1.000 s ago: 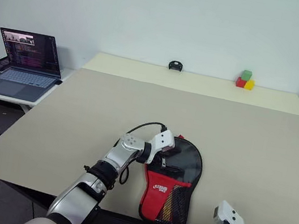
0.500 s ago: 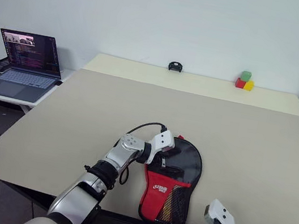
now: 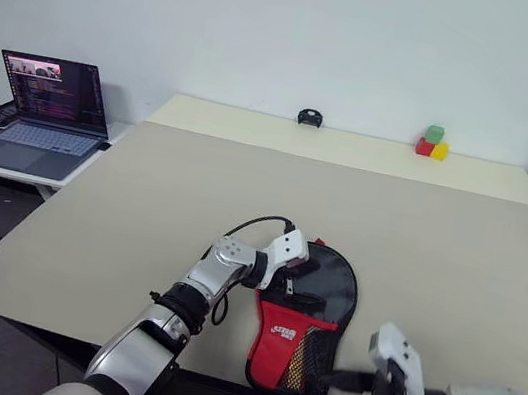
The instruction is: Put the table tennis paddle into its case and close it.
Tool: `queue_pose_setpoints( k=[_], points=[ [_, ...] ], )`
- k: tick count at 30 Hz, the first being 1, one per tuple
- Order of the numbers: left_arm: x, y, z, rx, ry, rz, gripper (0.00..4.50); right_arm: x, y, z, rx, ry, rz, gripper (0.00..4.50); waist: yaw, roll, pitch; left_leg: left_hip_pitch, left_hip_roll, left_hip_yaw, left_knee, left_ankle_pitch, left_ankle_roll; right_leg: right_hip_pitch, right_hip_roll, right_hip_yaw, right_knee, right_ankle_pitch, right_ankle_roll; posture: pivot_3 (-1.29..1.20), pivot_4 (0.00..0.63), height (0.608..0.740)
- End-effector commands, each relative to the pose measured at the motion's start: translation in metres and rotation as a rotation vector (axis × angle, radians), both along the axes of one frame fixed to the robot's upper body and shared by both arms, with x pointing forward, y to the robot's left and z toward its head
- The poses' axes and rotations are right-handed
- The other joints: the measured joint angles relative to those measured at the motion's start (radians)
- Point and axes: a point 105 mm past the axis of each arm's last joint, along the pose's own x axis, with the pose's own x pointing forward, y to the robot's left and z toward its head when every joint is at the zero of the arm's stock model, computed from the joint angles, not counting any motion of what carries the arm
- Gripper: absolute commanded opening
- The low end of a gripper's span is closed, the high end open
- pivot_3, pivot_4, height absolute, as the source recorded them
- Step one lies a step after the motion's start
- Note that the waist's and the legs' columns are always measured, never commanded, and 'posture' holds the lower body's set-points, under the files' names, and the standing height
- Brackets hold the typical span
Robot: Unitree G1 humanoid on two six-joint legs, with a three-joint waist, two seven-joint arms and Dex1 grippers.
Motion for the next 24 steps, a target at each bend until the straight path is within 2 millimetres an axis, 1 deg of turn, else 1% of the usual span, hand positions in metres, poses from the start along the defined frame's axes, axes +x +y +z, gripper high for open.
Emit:
queue_pose_setpoints(
  k=[1, 3, 4, 7, 9, 10, 11, 13, 16, 18, 21, 24],
  points=[
    [-0.013, 0.024, -0.014, 0.038, 0.046, -0.017, 4.33, 0.043, -0.02, 0.023, -0.002, -0.157, -0.111, 3.98, -0.006, 0.001, 0.001, 0.0, 0.0, 0.0, 0.0, 0.0, 0.0, -0.001, 0.0, 0.0, 0.0, 0.001, -0.001, 0.0, 0.15, 0.74],
    [-0.013, 0.033, -0.001, 0.007, 0.022, -0.009, 4.33, 0.06, -0.028, 0.029, -0.004, -0.2, -0.147, 3.98, -0.015, -0.001, 0.005, -0.002, 0.001, 0.001, -0.002, 0.0, 0.0, -0.004, 0.001, 0.001, 0.001, 0.002, -0.005, 0.0, 0.15, 0.74],
    [-0.013, 0.04, 0.011, -0.029, 0.012, 0.009, 4.33, 0.07, -0.032, 0.031, -0.007, -0.23, -0.168, 3.98, -0.021, -0.001, 0.007, -0.002, 0.001, 0.001, -0.002, 0.0, 0.0, -0.005, 0.001, 0.001, 0.001, 0.002, -0.005, 0.0, 0.15, 0.74],
    [-0.018, 0.057, 0.036, -0.108, -0.006, 0.048, 4.33, 0.092, -0.04, 0.035, -0.012, -0.304, -0.202, 3.98, -0.03, -0.001, 0.018, -0.004, 0.002, 0.002, -0.003, 0.0, 0.0, -0.008, 0.001, 0.002, 0.002, 0.001, -0.008, 0.0, 0.15, 0.74],
    [-0.021, 0.07, 0.049, -0.15, -0.011, 0.097, 4.33, 0.105, -0.046, 0.036, -0.01, -0.351, -0.22, 3.98, -0.03, 0.0, 0.019, -0.011, 0.002, 0.002, -0.002, 0.0, -0.001, -0.014, 0.001, 0.002, 0.003, 0.001, -0.008, 0.0, 0.15, 0.74],
    [-0.022, 0.073, 0.052, -0.158, -0.011, 0.115, 4.33, 0.109, -0.048, 0.036, -0.01, -0.366, -0.223, 3.98, -0.029, 0.0, 0.02, -0.016, 0.002, 0.002, -0.001, 0.0, -0.001, -0.021, 0.001, 0.003, 0.005, 0.001, -0.008, 0.0, 0.15, 0.74],
    [-0.023, 0.082, 0.056, -0.17, -0.017, 0.152, 4.33, 0.115, -0.051, 0.037, -0.005, -0.385, -0.233, 3.98, -0.027, 0.0, 0.021, -0.022, 0.002, 0.002, 0.001, 0.002, -0.004, -0.027, 0.001, 0.003, 0.007, 0.001, -0.008, 0.0, 0.15, 0.74],
    [-0.025, 0.097, 0.061, -0.187, -0.026, 0.225, 4.33, 0.127, -0.057, 0.039, 0.011, -0.417, -0.258, 3.98, -0.025, 0.0, 0.022, -0.025, 0.002, 0.002, 0.001, 0.002, -0.005, -0.028, 0.001, 0.002, 0.007, 0.001, -0.009, 0.0, 0.15, 0.74],
    [-0.027, 0.12, 0.069, -0.196, -0.068, 0.341, 4.33, 0.143, -0.068, 0.037, 0.014, -0.449, -0.281, 3.98, -0.024, 0.001, 0.023, -0.025, 0.002, 0.003, 0.001, 0.003, -0.005, -0.028, 0.0, 0.003, 0.006, 0.001, -0.009, 0.0, 0.15, 0.74],
    [-0.027, 0.124, 0.073, -0.197, -0.088, 0.379, 4.33, 0.149, -0.075, 0.035, 0.015, -0.455, -0.284, 3.98, -0.02, 0.001, 0.023, -0.025, 0.002, 0.003, 0.001, 0.002, -0.005, -0.028, -0.001, 0.002, 0.006, 0.001, -0.009, 0.0, 0.15, 0.74],
    [-0.027, 0.137, 0.088, -0.197, -0.151, 0.449, 4.33, 0.159, -0.087, 0.035, 0.016, -0.464, -0.31, 3.98, -0.017, 0.001, 0.024, -0.025, 0.001, 0.002, 0.002, 0.002, -0.005, -0.028, -0.001, 0.002, 0.007, 0.001, -0.009, 0.0, 0.15, 0.74],
    [-0.023, 0.145, 0.102, -0.177, -0.219, 0.508, 4.33, 0.166, -0.101, 0.035, 0.002, -0.461, -0.334, 3.98, -0.021, 0.002, 0.025, -0.025, 0.001, 0.003, 0.002, 0.003, -0.005, -0.028, -0.001, 0.002, 0.007, 0.001, -0.009, 0.0, 0.15, 0.74]
  ],
)
